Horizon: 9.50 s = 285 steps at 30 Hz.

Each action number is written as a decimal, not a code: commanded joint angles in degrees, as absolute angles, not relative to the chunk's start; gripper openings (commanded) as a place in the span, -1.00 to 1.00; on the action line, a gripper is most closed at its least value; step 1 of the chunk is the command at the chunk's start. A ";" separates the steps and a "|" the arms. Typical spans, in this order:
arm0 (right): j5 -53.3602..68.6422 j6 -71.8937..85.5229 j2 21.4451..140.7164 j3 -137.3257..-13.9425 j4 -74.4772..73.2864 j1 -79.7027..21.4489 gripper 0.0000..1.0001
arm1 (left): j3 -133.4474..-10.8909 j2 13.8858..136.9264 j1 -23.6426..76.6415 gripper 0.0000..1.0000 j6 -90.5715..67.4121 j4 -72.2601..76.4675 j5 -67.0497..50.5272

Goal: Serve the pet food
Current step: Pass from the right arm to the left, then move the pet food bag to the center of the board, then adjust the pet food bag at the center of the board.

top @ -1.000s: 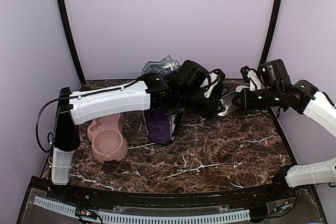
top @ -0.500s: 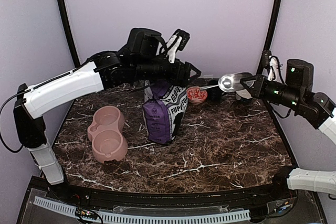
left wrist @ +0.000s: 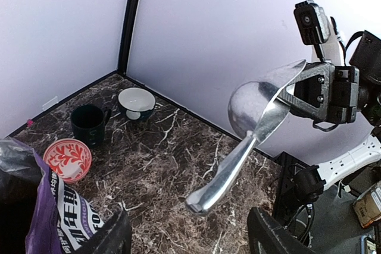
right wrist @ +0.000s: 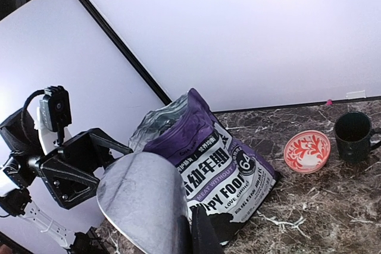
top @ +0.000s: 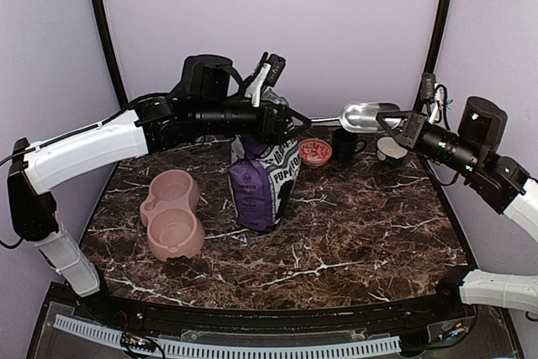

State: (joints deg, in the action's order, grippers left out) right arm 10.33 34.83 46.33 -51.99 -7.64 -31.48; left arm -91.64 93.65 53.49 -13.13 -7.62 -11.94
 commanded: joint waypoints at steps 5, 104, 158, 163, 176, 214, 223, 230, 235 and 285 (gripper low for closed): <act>14.05 38.50 46.24 -49.78 2.68 -31.29 -1.00 | -89.35 89.99 52.52 0.38 -15.86 -0.57 -20.49; 28.90 55.34 58.76 -52.79 8.74 -30.71 -1.00 | -86.68 93.91 50.94 -0.82 -20.24 12.55 -36.25; 4.54 40.11 88.72 -94.50 -32.07 -39.60 0.55 | -78.20 66.73 50.71 -1.00 -10.61 -10.90 11.60; -1.74 39.22 98.13 -104.40 -38.41 -42.54 0.59 | -73.29 62.04 50.71 -1.00 -10.46 -10.47 14.14; -4.82 38.59 113.89 -122.66 -45.47 -45.13 0.30 | -67.48 56.54 50.71 -1.00 -9.43 -10.65 16.43; -9.11 24.14 78.10 -101.60 -56.64 -29.33 -1.00 | -75.18 66.83 50.71 -1.00 -12.37 -12.07 8.50; -19.00 17.32 74.99 -101.78 -62.79 -26.07 -1.00 | -77.25 72.59 50.71 -1.00 -13.03 -10.72 5.79; -26.12 12.11 73.93 -102.64 -62.97 -22.87 -1.00 | -78.13 75.41 50.71 -1.00 -13.18 -10.57 4.70; -30.56 9.08 76.31 -108.04 -64.14 -21.71 -1.00 | -77.77 76.27 50.71 -1.00 -13.14 -10.39 4.61; -7.52 30.57 102.42 -86.64 -42.62 -57.75 -1.00 | -57.43 62.52 50.61 -1.00 -21.95 -22.10 -3.59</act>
